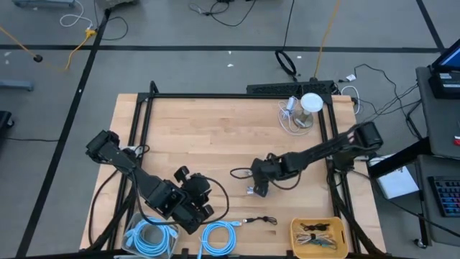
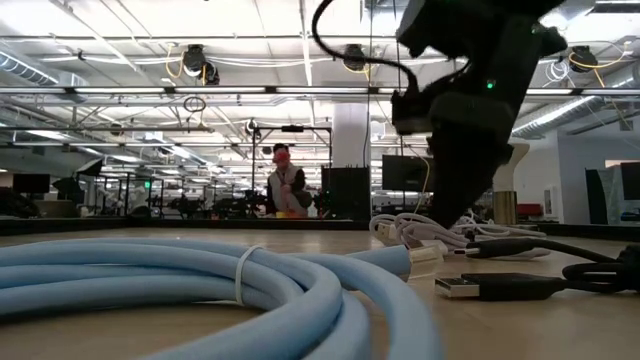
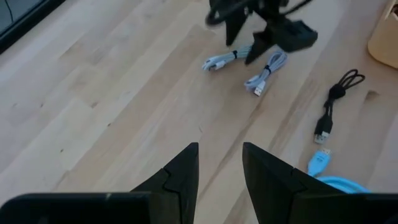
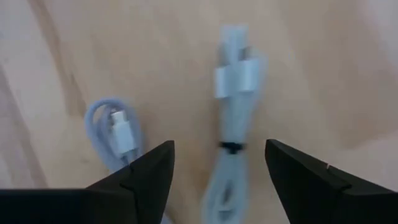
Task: Pick & Place USB Port
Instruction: Put the white charger cable into the yellow bin
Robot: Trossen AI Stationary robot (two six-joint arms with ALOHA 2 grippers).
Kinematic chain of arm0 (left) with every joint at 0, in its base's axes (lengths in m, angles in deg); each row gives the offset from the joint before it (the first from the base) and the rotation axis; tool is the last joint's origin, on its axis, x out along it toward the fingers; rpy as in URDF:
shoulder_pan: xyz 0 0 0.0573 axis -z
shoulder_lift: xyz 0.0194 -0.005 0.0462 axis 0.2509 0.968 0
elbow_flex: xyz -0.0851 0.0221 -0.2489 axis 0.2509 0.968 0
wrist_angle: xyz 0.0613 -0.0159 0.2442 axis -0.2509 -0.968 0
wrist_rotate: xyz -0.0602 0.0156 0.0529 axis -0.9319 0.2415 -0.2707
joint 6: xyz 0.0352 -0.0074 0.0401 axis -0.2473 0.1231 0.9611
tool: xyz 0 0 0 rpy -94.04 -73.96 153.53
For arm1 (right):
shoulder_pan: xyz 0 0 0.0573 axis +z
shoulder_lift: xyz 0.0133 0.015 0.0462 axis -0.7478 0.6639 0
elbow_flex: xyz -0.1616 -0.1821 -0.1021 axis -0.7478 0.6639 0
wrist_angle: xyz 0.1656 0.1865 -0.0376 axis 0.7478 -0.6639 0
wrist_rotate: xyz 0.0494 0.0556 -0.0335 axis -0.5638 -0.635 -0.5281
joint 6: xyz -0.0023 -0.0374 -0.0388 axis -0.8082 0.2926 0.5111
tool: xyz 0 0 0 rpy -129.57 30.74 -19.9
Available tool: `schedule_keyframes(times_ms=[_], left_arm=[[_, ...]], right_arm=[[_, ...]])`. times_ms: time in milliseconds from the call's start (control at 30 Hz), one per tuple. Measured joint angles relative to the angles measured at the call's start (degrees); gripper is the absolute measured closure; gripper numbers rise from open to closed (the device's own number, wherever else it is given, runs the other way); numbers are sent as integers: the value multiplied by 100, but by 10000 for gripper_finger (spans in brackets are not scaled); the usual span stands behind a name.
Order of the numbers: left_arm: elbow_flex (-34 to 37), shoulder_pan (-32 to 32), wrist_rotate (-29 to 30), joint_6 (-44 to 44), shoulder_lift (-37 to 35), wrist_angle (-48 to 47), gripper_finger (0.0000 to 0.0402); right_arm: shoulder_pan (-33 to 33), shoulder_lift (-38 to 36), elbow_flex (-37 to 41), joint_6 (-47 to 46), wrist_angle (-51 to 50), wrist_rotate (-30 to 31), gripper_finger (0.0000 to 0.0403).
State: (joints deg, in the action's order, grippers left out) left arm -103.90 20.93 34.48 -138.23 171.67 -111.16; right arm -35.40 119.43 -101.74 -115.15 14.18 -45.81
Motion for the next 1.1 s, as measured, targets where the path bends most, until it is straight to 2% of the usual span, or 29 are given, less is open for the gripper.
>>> schedule_keyframes(times_ms=[133, 233, 333, 433, 567, 733, 867, 1000, 1100], left_arm=[[0, 71, 2, -75, -2, -54, 275], [0, 137, 0, -108, -2, -71, 275], [0, 163, 2, -126, -2, -71, 275], [0, 175, 24, -113, -2, -75, 275], [0, 179, 31, -82, -2, -80, 275], [0, 175, 107, -82, -2, -77, 275], [0, 177, 105, -93, -2, -76, 275], [0, 177, 109, -64, -2, -81, 275], [0, 177, 142, -28, -2, -92, 275]], right_arm=[[-14, 414, -24, -14, 303, -256, 157], [-16, 588, -35, 3, 249, -213, 177], [15, 617, -35, 13, 142, -63, 225], [23, 569, -22, 48, 79, 149, 291], [-31, 573, -24, 192, 56, 131, 376], [-57, 574, -26, 160, 38, 150, 372], [120, 158, -78, 238, -331, 155, 375], [523, -690, -402, 312, -861, 150, 375], [1086, -1349, -679, 327, -1652, 129, 375]])
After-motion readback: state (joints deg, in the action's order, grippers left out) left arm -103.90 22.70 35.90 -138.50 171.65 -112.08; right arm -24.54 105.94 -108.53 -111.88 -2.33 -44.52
